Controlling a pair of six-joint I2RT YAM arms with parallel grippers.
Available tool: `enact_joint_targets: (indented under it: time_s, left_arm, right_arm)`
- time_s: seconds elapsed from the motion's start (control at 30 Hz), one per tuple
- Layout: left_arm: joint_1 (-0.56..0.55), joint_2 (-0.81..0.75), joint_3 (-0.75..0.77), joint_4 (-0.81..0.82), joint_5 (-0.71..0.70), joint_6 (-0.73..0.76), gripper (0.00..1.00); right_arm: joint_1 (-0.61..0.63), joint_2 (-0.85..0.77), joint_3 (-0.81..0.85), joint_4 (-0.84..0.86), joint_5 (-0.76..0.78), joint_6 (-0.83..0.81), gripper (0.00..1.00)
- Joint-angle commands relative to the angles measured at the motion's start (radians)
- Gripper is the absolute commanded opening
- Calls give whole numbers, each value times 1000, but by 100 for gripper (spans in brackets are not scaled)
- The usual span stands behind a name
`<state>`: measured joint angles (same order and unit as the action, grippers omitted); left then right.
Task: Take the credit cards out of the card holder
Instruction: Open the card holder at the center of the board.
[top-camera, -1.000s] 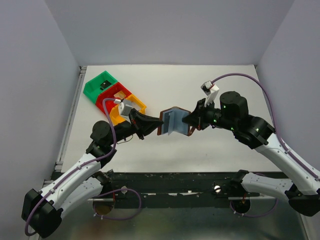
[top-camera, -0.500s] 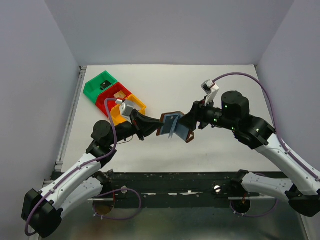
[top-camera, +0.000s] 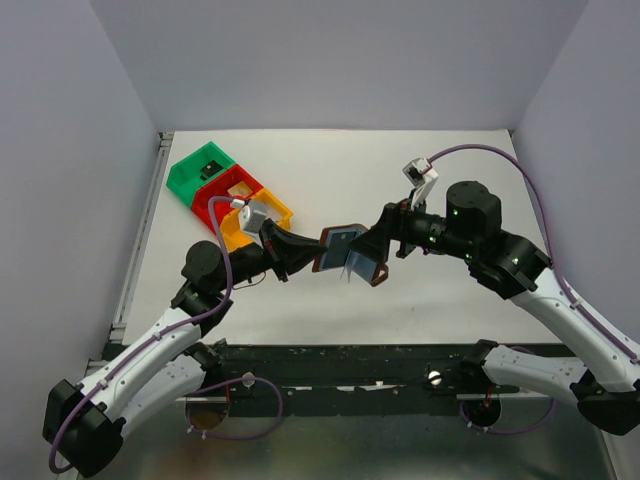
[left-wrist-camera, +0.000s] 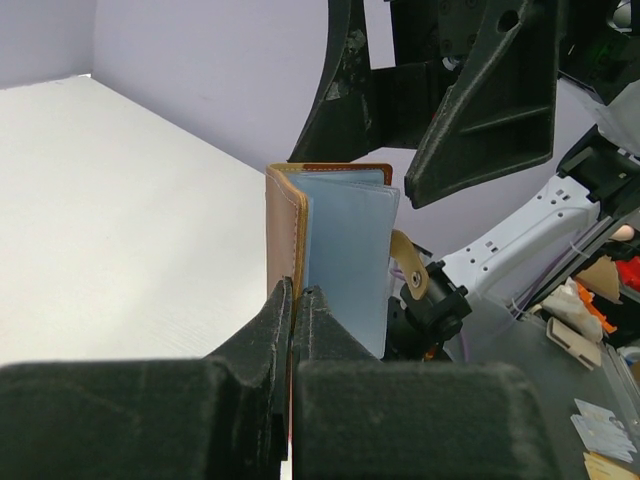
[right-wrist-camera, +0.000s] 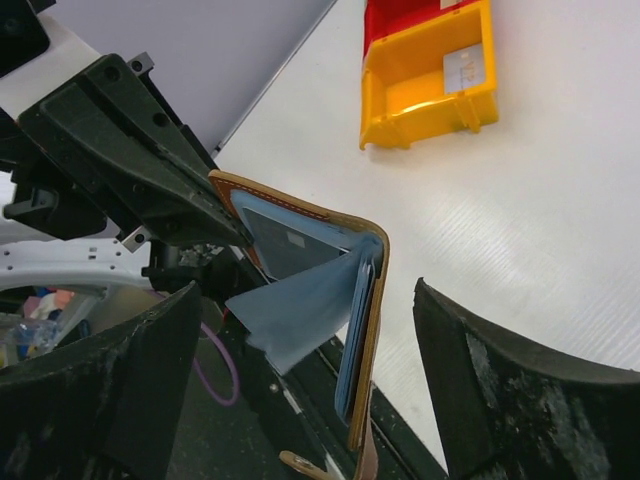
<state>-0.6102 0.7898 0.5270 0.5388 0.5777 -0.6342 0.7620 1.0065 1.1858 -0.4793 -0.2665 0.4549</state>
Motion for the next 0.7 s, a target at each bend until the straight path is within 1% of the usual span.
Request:
enact_joint_targets:
  time_s: [0.0, 0.17, 0.27, 0.47, 0.53, 0.6, 0.67]
  left_arm:
    - [1, -27, 16, 18, -24, -1, 0]
    - [0, -32, 18, 10, -33, 2, 0]
    - [0, -34, 19, 12, -36, 2, 0]
    - [0, -38, 10, 15, -52, -1, 0]
    - [0, -41, 7, 13, -56, 4, 0]
    - [0, -41, 4, 15, -59, 2, 0]
    - [1, -38, -1, 16, -59, 4, 0]
  right_arm:
    - [-9, 15, 23, 27, -60, 31, 94]
    - [-9, 73, 99, -63, -62, 42, 95]
    - [-9, 122, 136, -130, -71, 31, 91]
    - [-10, 150, 146, -179, -68, 2, 75]
    - [-10, 149, 149, -205, -60, -18, 65]
    - [-10, 149, 147, -226, -53, -42, 46]
    - [-16, 145, 141, -239, -57, -61, 34]
